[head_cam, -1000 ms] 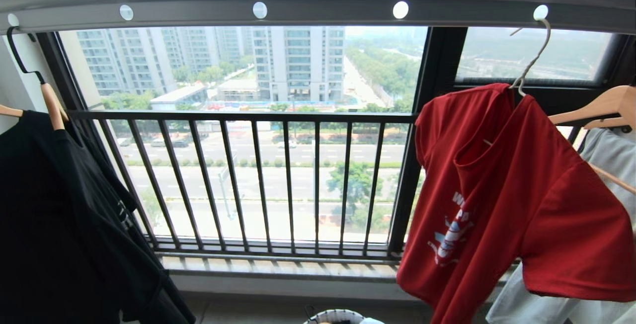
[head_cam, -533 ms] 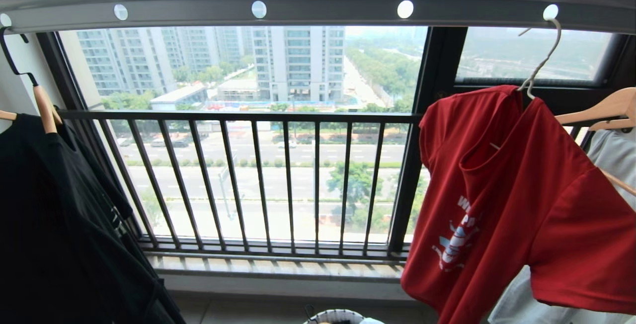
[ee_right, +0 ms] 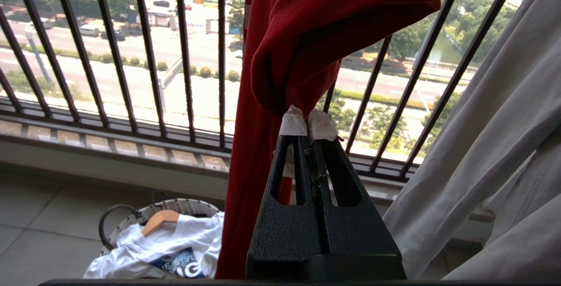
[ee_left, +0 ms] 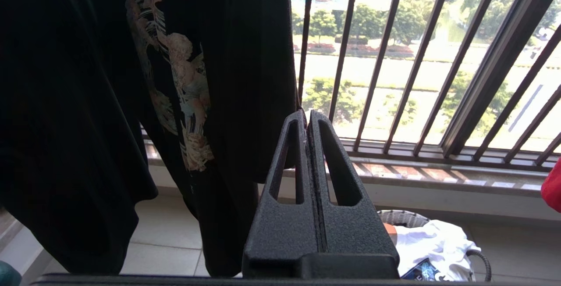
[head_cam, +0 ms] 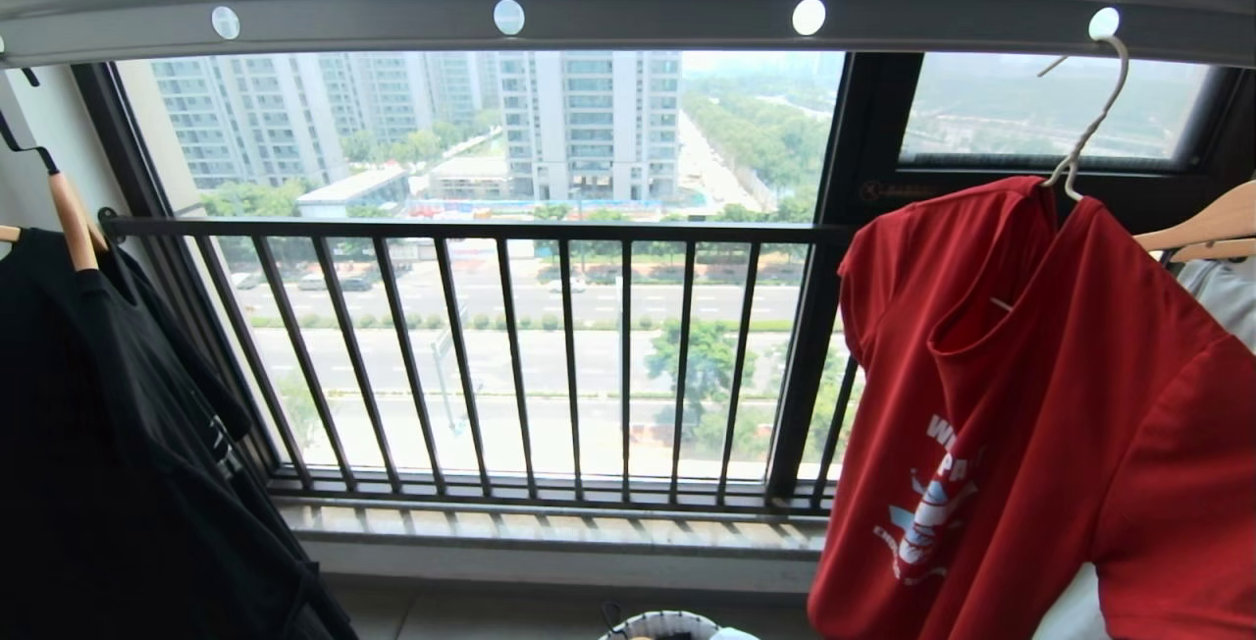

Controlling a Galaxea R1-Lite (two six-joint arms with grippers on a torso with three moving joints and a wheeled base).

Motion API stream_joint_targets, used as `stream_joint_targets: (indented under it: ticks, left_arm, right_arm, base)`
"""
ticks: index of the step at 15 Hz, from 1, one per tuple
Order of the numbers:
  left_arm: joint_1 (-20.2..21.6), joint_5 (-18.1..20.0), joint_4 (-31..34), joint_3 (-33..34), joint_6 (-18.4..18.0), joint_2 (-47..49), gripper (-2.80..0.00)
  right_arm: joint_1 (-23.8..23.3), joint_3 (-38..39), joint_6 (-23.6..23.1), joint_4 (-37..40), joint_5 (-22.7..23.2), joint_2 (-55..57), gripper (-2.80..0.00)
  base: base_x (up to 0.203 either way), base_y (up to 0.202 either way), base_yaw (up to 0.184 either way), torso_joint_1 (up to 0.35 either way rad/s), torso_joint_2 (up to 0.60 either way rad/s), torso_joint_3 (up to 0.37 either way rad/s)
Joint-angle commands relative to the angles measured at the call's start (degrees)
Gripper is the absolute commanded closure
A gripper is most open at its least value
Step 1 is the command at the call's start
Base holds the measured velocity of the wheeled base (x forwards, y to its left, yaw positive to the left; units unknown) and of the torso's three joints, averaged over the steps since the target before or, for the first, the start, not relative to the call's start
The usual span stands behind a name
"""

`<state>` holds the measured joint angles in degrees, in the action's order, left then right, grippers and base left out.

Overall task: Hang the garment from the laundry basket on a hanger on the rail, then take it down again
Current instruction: Take the clothes off the clothes rack

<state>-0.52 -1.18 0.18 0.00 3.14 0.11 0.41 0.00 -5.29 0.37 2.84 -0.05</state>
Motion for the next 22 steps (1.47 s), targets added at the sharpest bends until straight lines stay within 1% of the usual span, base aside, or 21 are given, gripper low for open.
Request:
stream_joint_targets:
  ticks: [1,22]
  left_arm:
    - [0.0,0.0,0.0,0.0,0.0,0.0,0.00]
    - [0.0,0.0,0.0,0.0,0.0,0.0,0.00]
  right_arm:
    - [0.0,0.0,-0.1,0.0,0.1,0.0,0.00]
    - [0.0,0.0,-0.3,0.0,0.0,0.1,0.00]
  base:
    - [0.000,0.000,0.000,0.000,0.00,0.000]
    - [0.000,0.000,0.000,0.000,0.00,0.000]
